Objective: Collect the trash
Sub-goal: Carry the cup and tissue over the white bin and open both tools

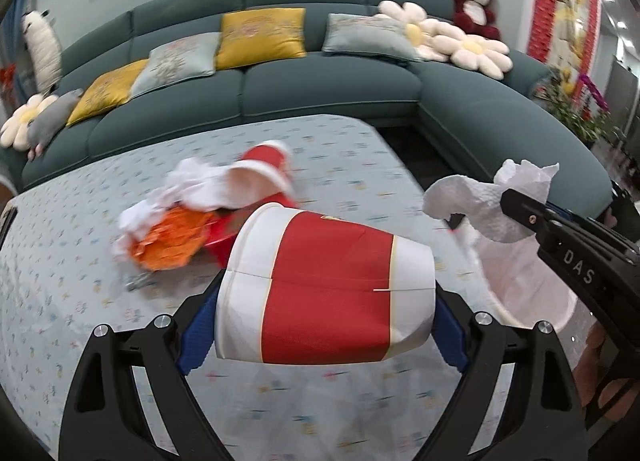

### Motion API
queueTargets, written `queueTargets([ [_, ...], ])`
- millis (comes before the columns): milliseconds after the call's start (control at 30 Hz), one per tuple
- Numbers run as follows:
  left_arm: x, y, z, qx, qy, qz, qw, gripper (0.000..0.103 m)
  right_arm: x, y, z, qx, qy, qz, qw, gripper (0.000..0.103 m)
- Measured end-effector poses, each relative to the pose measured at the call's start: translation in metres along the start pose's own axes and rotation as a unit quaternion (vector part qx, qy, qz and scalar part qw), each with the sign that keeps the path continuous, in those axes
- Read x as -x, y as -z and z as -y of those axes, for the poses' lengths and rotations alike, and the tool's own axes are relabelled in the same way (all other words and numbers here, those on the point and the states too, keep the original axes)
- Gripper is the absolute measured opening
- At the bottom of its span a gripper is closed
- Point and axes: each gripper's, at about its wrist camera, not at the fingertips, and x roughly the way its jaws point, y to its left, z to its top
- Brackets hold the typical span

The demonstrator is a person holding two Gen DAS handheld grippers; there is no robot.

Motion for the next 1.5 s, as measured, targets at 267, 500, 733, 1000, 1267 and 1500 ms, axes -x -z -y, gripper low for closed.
queueTargets([
  [267, -0.010, -0.004, 0.063, -0.044, 0.035, 0.000, 0.9984, 0.085, 0.011, 0.004, 0.057, -0.029, 0.041, 0.007, 0.999, 0.012],
  [500, -0.021, -0.007, 0.107, -0.071, 0.062, -0.001, 0.9955, 0.085, 0.016, 0.012, 0.104, -0.059, 0.076, 0.006, 0.995, 0.012],
  [733, -0.033, -0.006, 0.137, -0.097, 0.083, -0.001, 0.9918, 0.085, 0.014, 0.022, 0.138, -0.085, 0.099, 0.002, 0.991, 0.012],
  [1000, -0.049, -0.006, 0.163, -0.115, 0.101, -0.003, 0.9882, 0.085, 0.009, 0.029, 0.159, -0.102, 0.113, -0.004, 0.988, 0.014],
  [1267, -0.062, -0.007, 0.173, -0.107, 0.104, -0.014, 0.9887, 0.090, 0.009, 0.026, 0.165, -0.105, 0.122, 0.004, 0.987, 0.035],
  [1500, -0.062, -0.007, 0.168, -0.094, 0.104, -0.019, 0.9900, 0.092, 0.018, 0.024, 0.168, -0.109, 0.126, 0.017, 0.986, 0.046],
])
